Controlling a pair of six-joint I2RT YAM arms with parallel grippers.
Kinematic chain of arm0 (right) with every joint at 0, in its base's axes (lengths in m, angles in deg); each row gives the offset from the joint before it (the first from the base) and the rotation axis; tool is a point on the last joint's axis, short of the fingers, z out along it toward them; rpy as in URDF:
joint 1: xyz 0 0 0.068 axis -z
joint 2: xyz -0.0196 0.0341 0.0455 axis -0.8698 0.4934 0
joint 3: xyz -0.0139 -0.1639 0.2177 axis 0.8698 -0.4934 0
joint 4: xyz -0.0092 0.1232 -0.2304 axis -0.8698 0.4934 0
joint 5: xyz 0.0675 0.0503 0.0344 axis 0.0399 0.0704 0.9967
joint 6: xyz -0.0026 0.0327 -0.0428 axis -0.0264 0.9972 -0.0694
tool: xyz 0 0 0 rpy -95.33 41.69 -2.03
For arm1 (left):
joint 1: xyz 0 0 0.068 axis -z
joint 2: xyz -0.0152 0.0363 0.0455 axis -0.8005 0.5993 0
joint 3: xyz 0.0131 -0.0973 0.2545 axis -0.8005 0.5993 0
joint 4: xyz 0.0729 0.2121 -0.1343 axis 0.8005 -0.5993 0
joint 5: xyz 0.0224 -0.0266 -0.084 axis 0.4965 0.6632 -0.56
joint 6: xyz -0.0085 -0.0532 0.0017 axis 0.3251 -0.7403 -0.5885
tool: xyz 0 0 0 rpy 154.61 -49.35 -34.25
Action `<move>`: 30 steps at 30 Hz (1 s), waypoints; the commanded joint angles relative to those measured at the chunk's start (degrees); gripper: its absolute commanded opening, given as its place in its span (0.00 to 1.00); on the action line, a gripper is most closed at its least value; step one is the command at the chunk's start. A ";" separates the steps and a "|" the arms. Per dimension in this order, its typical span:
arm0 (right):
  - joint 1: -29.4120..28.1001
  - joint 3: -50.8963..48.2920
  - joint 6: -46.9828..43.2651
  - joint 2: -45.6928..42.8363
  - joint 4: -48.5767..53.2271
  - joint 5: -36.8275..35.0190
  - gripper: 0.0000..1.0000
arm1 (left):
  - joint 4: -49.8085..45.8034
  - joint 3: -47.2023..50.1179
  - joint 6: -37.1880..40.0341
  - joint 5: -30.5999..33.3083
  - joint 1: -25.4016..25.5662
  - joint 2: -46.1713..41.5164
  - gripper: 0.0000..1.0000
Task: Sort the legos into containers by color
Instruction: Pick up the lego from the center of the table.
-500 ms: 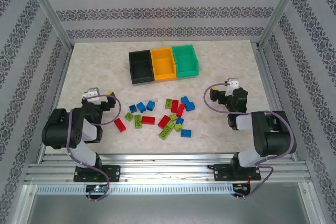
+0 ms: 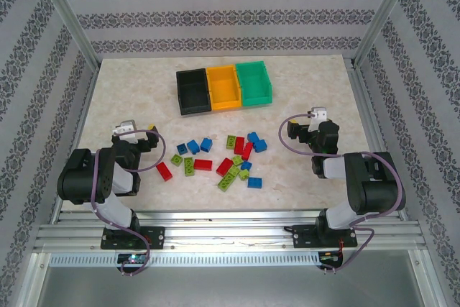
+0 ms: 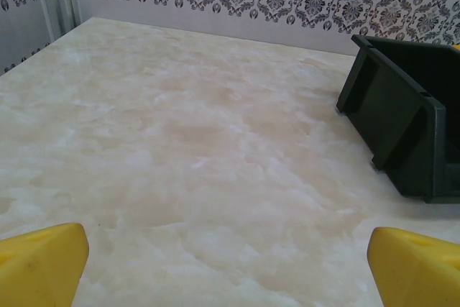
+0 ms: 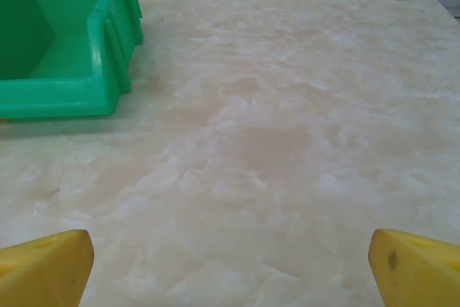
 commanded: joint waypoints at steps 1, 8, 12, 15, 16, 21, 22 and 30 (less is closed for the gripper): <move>0.65 0.78 -0.51 -0.71 -1.95 0.92 0.98 | 3.72 0.56 0.65 0.65 0.35 0.37 0.99; 0.69 0.78 -0.51 -0.76 -1.95 0.93 0.98 | 2.78 0.21 0.63 0.73 0.31 0.18 1.00; 0.65 0.78 -0.51 -0.74 -1.95 0.96 0.98 | 2.58 0.11 0.74 0.67 0.35 0.06 1.00; 0.69 0.78 -0.51 -0.73 -1.95 0.93 0.98 | 3.26 0.33 0.72 0.49 0.39 0.24 0.99; 0.69 0.78 -0.51 -0.73 -1.95 0.92 0.98 | 3.26 0.33 0.72 0.43 0.35 0.25 1.00; 0.69 0.78 -0.51 -0.72 -1.93 0.96 0.98 | -0.88 -1.16 1.36 -1.54 0.35 -0.76 1.00; 0.69 0.78 -0.51 -0.75 -1.92 0.92 0.98 | -2.66 -1.83 1.54 -1.98 0.34 -1.16 0.99; 0.56 0.52 -0.97 -1.54 -2.09 1.81 0.98 | -8.39 -4.21 2.09 -3.01 0.34 -2.30 0.99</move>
